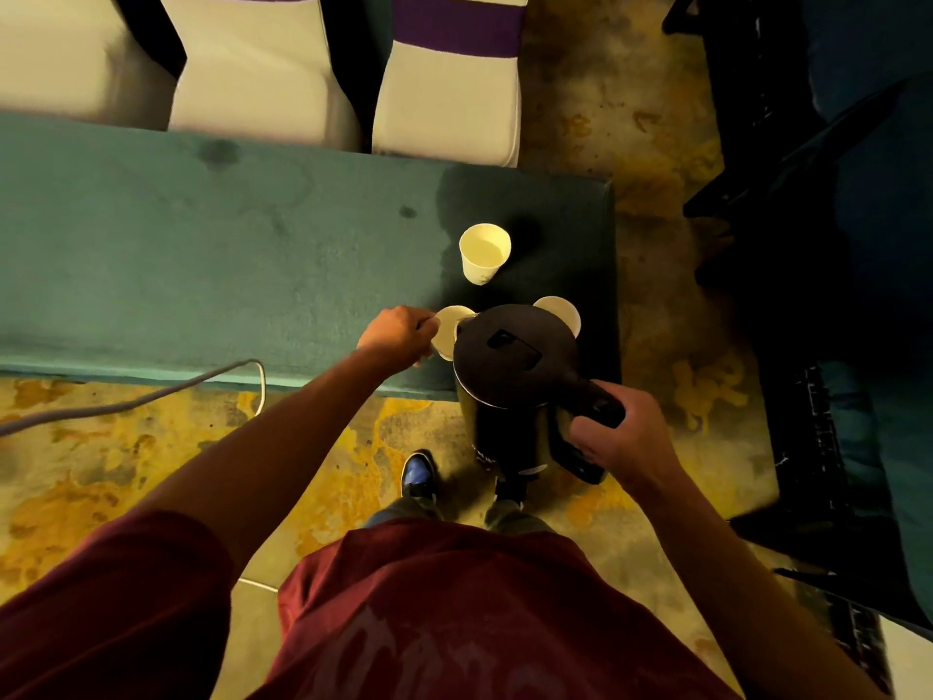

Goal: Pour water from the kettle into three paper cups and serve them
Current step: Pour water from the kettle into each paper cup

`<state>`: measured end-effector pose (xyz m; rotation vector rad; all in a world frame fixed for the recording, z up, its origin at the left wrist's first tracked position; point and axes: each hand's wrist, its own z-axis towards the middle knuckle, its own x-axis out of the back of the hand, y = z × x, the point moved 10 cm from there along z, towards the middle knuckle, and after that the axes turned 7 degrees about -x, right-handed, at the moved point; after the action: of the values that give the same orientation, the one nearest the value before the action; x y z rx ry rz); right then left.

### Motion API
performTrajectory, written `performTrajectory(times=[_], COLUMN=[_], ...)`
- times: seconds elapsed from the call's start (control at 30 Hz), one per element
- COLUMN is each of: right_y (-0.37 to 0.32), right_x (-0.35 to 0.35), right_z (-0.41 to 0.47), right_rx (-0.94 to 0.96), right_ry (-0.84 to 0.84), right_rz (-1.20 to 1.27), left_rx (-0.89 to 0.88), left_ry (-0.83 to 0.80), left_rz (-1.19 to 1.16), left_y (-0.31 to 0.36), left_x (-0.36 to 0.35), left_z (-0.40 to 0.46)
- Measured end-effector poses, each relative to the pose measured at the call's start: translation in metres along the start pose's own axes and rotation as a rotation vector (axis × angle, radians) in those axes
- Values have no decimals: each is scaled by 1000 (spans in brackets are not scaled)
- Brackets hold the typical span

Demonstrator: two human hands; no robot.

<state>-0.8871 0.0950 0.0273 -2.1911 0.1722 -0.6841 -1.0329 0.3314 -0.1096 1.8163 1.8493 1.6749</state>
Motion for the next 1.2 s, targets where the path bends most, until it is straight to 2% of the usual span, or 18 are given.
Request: performTrajectory(times=[0.3,0.5,0.63,0.77,0.97,1.2], right_y=[-26,-38,-52,-61,-76,-91], right_x=[40,85,117,156,201,205], right_z=[-20,-12,1,25,71,135], right_rx=[106,180,244,278,363,410], right_ry=[17,-11,-102,-119,-5,51], right_rz=[162,288,369,394,246,156], left_rx=[-63,-148,-112,-79,-14,32], left_ry=[190,339,415,490,520,515], left_rz=[269,448,439,341,255,278], left_y=[25,70,103,129,132,126], left_x=[32,45,44,39,34,36], left_z=[-5,3,16,21,27,44])
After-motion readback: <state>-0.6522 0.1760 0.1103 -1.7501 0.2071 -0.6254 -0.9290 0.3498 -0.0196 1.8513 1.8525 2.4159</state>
